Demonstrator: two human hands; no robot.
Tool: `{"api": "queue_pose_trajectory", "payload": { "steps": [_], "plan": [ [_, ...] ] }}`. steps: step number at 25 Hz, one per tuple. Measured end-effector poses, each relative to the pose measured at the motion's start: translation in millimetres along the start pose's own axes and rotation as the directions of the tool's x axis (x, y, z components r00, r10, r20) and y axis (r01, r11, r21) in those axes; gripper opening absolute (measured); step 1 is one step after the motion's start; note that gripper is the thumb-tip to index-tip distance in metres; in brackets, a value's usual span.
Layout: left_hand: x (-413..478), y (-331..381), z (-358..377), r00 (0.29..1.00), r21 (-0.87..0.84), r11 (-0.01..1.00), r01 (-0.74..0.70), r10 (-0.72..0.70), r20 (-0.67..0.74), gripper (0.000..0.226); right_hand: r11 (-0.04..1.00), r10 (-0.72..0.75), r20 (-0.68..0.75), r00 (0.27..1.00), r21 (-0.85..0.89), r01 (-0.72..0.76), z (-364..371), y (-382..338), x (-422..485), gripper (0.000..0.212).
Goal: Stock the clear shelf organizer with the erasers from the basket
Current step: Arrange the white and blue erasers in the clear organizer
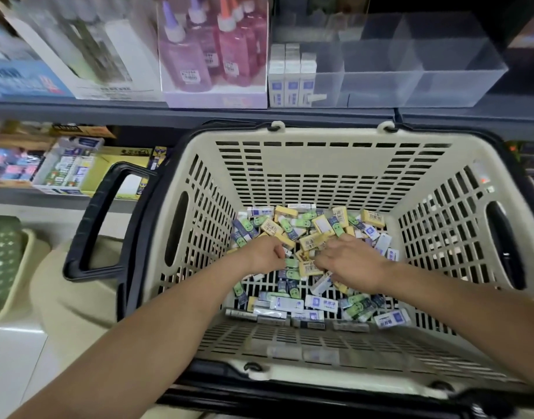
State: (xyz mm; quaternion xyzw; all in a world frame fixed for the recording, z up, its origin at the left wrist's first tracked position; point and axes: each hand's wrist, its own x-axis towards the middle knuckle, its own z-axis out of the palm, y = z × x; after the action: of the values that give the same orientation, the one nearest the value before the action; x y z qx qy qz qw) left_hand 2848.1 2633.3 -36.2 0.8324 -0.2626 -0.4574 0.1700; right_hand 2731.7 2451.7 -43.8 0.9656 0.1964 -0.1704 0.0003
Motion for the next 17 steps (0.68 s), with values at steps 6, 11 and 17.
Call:
{"api": "queue_pose_trajectory", "payload": {
  "steps": [6, 11, 17],
  "plan": [
    [-4.5, 17.9, 10.6, 0.969, -0.133, 0.960, -0.247, 0.245, -0.032, 0.032, 0.547, 0.302, 0.142, 0.943, 0.784, -0.293, -34.9, -1.9, 9.2, 0.012],
    [-3.5, 23.5, 17.8, 0.939, 0.135, 0.942, -0.307, 0.323, -0.115, 0.034, 0.287, 0.440, 0.279, 0.854, 0.857, -0.428, -37.7, 2.0, 12.1, 0.016],
    [-1.4, 19.8, 7.7, 0.996, -0.393, 0.915, -0.089, 0.070, -0.063, 0.011, 0.962, 0.114, 0.422, 0.899, 0.178, -0.206, -8.5, -29.1, -7.0, 0.014]
  ]
}}
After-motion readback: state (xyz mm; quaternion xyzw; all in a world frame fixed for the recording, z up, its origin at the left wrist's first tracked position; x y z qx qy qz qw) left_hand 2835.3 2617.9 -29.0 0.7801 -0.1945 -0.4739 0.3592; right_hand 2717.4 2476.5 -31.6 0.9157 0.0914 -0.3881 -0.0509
